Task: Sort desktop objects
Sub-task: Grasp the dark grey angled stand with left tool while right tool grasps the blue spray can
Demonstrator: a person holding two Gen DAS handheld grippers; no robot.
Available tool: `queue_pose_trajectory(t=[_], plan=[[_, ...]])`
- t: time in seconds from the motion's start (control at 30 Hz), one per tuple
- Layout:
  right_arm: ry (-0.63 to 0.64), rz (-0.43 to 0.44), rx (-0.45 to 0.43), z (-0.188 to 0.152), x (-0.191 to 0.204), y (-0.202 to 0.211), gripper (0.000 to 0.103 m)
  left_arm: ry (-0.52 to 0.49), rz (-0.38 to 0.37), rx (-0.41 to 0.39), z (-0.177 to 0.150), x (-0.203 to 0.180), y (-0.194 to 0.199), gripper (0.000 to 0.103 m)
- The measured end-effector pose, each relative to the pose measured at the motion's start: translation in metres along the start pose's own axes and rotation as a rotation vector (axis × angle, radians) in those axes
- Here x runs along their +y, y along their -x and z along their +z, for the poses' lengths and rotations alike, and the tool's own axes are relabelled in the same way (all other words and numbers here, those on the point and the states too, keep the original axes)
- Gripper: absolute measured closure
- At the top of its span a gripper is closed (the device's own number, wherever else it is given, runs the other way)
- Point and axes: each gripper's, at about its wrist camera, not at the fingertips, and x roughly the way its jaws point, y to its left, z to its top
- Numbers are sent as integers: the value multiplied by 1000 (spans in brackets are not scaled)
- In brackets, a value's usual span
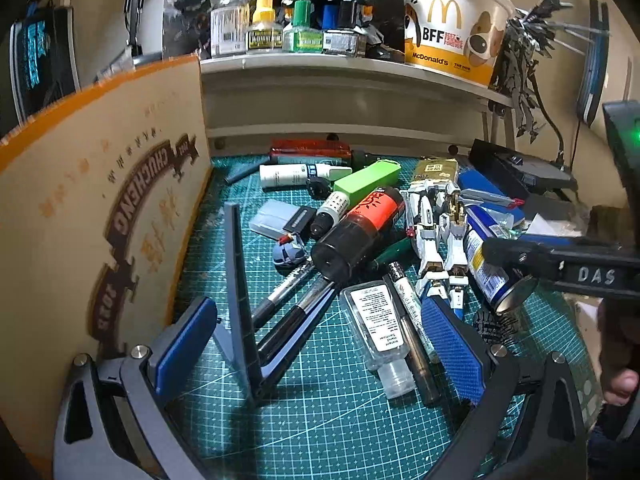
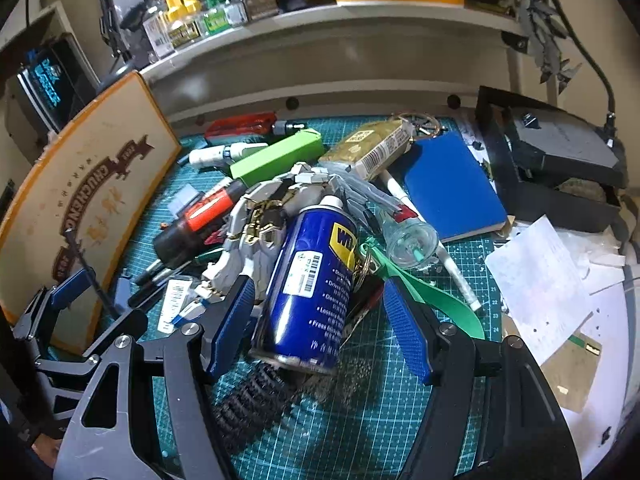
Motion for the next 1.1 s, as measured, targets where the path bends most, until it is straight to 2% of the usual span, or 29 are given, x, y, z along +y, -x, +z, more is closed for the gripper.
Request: queue_pose_trajectory(t=[0.13, 0.27, 0.33, 0.37, 0.4, 0.43, 0.47, 0.5, 0.53, 0.7, 0.87, 1.1], plan=[[10, -11, 19, 2, 1, -10, 41, 59, -48, 18, 3, 11, -9, 10], [19, -25, 33, 3, 2, -18, 44, 56, -44, 13, 5, 13, -12, 15], [22, -35, 39, 3, 3, -20, 44, 47, -43, 9, 7, 13, -14, 24], [21, -37, 40, 4, 3, -21, 44, 46, -46, 8, 7, 13, -15, 36], [21, -39, 40, 4, 3, -22, 44, 53, -54, 10, 7, 15, -15, 52], [21, -39, 39, 4, 3, -22, 44, 56, -61, 16, 7, 17, -17, 75], [21, -34, 37, 4, 3, -22, 45, 54, -65, 28, 7, 18, -20, 85], [19, -23, 36, 4, 2, -23, 50, 52, -71, 34, 6, 18, -22, 92], [19, -15, 37, 3, 2, -23, 55, 50, -77, 41, 6, 19, -24, 92], [33, -20, 35, -3, 3, -22, 57, 33, -99, 32, 5, 15, -21, 93], [3, 23, 19, -8, -4, -17, 58, 1, -57, 17, 10, 10, -12, 93], [-23, 21, -42, -11, -5, 6, 58, -20, -25, -26, 18, 9, 8, 93]])
